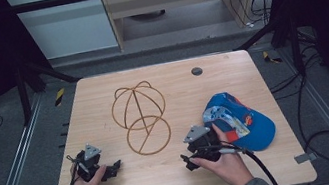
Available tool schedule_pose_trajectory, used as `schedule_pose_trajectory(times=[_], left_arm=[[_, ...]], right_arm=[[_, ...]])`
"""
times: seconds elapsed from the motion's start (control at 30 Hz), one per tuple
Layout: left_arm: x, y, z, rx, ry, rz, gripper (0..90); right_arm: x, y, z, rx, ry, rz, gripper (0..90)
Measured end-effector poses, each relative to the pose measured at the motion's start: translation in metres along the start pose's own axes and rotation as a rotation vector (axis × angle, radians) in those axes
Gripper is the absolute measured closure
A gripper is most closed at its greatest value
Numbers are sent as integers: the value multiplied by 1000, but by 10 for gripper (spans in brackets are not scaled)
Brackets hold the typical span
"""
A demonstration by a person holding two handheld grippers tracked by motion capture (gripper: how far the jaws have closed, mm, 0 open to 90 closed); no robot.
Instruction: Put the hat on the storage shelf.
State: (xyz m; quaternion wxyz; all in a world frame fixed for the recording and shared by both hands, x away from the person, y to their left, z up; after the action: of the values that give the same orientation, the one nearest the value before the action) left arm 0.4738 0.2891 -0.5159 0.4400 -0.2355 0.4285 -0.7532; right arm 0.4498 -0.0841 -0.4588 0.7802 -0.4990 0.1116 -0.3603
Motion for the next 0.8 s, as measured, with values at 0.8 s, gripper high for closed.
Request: schedule_pose_trajectory(times=[0.8], left_arm=[[0,0,0,0,0,0,0]], right_arm=[[105,-65,-42,-102,139,-29,120]])
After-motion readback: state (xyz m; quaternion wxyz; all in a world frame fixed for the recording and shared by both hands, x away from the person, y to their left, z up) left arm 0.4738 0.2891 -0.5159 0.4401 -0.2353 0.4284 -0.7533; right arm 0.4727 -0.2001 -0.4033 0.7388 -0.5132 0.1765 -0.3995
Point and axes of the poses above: each handheld gripper's, and its own axes: y roughly forward along the jaws, z roughly out of its top, x roughly to its right, the point moved 1 cm from there along y, roughly forward along the jaws, and after that the axes turned 14 degrees about -x, right-handed, at the moved point
